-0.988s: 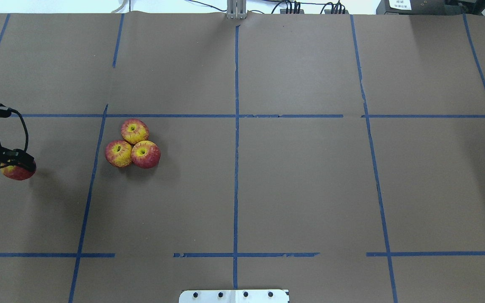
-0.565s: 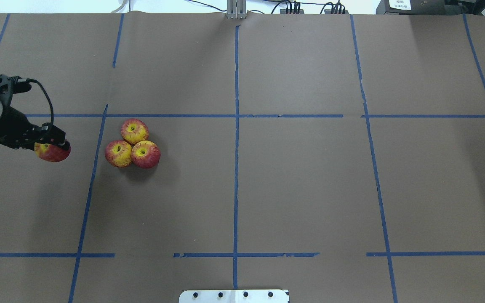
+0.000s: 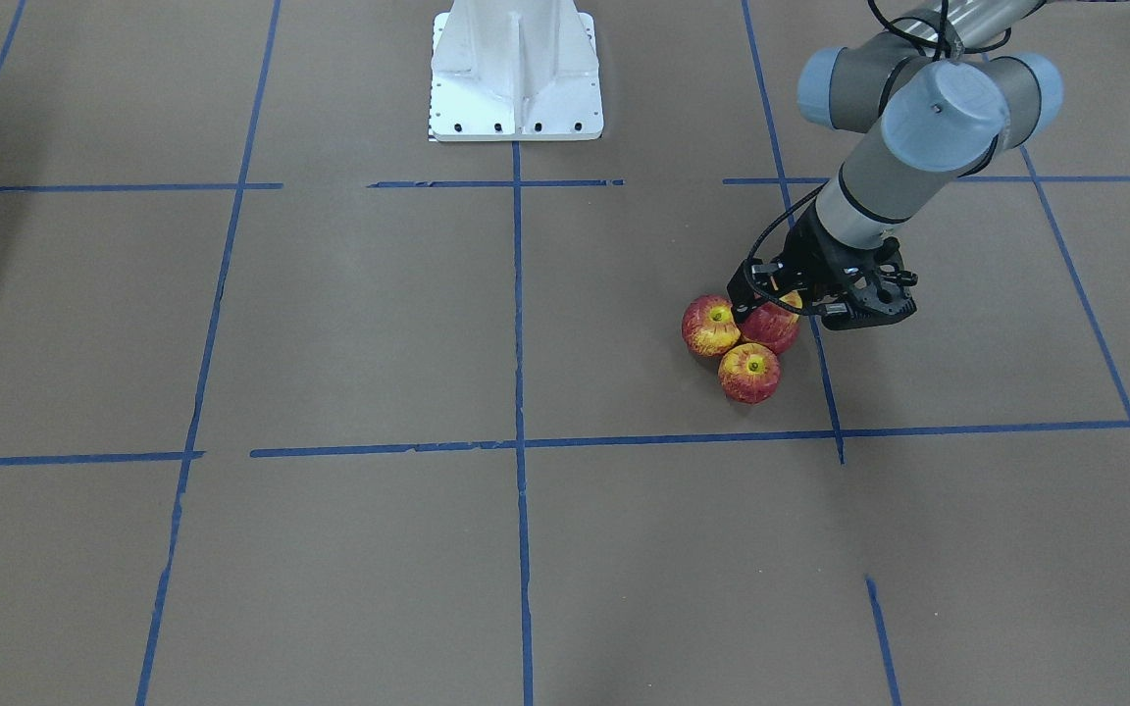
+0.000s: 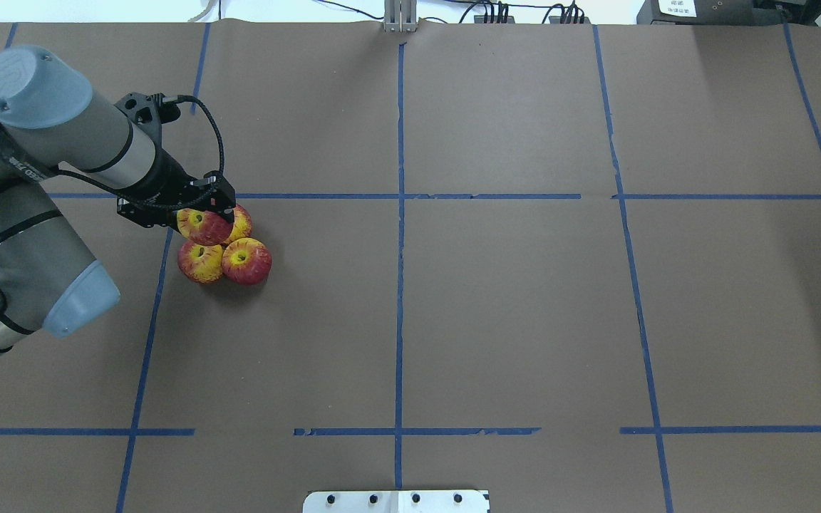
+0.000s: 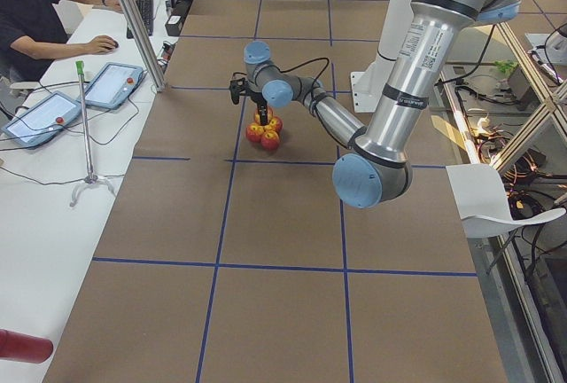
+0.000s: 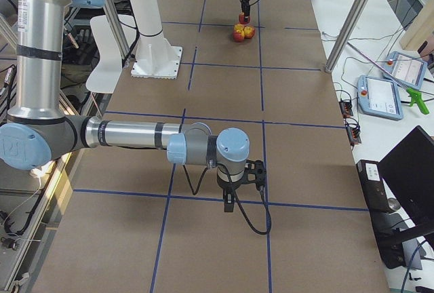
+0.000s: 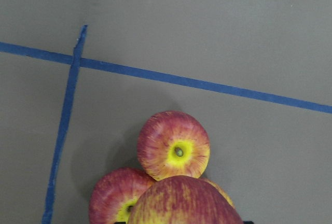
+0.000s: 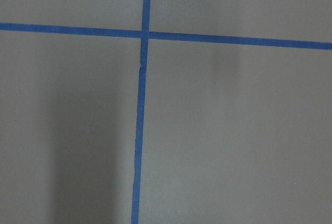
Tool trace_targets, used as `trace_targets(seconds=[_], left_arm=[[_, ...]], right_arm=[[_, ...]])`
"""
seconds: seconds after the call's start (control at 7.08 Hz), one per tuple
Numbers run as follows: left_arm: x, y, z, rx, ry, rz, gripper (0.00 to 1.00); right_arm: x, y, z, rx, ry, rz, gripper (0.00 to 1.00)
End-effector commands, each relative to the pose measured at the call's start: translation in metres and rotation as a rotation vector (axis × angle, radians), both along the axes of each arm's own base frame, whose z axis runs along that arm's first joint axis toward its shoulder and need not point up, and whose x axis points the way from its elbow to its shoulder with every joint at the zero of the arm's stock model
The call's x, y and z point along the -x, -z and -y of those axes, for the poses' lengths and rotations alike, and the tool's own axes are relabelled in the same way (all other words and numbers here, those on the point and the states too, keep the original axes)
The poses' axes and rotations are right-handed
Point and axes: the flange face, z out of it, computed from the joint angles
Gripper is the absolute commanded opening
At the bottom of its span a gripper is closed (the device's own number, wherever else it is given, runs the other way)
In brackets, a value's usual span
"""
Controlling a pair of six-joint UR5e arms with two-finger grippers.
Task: Stack apples
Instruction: 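Lower the red apple onto the top of the cluster and open the left gripper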
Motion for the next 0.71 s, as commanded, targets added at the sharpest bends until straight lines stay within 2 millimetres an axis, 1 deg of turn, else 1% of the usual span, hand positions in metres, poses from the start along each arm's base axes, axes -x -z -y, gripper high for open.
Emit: trace_targets(seconds=[0.0, 0.56], left_arm=[[-0.0162, -0.0081, -0.0032, 0.001, -0.003, 0.033, 0.0], [-0.0238, -0.0171, -0.0045, 0.009, -0.011, 0.049, 0.0]], right_arm=[[-0.0001, -0.0002, 0.0, 0.0, 0.0, -0.001, 1.0], [-0.0001, -0.0002, 0.0, 0.0, 0.0, -0.001, 1.0]])
